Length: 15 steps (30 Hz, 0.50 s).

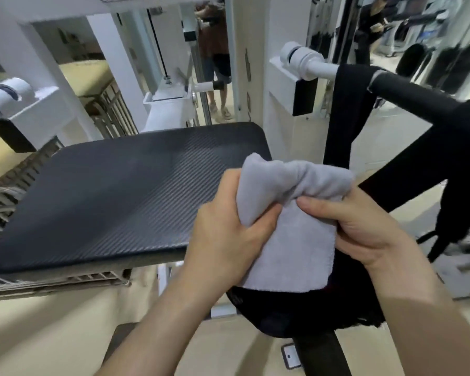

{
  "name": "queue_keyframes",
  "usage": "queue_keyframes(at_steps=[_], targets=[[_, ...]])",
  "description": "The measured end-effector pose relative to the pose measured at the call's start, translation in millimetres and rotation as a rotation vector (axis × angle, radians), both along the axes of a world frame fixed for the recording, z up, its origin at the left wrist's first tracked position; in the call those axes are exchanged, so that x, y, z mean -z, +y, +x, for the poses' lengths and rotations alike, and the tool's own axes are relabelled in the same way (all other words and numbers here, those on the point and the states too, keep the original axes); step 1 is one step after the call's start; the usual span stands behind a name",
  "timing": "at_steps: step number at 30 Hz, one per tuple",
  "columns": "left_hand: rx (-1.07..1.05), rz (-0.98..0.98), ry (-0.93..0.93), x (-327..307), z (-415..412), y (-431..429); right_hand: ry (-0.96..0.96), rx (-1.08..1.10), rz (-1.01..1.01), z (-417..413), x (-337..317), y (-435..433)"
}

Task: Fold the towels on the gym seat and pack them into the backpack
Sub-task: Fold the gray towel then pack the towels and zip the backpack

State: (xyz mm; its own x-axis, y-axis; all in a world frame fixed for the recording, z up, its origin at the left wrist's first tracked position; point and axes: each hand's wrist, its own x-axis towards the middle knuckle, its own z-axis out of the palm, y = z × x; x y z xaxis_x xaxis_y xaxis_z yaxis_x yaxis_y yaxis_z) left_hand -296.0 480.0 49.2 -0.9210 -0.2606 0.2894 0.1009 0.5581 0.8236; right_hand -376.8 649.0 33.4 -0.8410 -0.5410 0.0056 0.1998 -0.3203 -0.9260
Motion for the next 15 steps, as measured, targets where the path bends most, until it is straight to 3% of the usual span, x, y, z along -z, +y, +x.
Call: queue_keyframes(at_steps=[5,8,12,15], targets=[[0.246,-0.371,-0.228,82,32,12,0.188,0.292,0.482,51,42,37],[0.407,-0.587,-0.444,168,38,-17,0.17,0.475,0.76,78,63,43],[0.381,-0.981,-0.728,249,38,-52,0.152,0.521,0.862,91,87,40],[0.397,-1.171,-0.689,264,30,-50,0.144,0.525,0.933,89,111,40]])
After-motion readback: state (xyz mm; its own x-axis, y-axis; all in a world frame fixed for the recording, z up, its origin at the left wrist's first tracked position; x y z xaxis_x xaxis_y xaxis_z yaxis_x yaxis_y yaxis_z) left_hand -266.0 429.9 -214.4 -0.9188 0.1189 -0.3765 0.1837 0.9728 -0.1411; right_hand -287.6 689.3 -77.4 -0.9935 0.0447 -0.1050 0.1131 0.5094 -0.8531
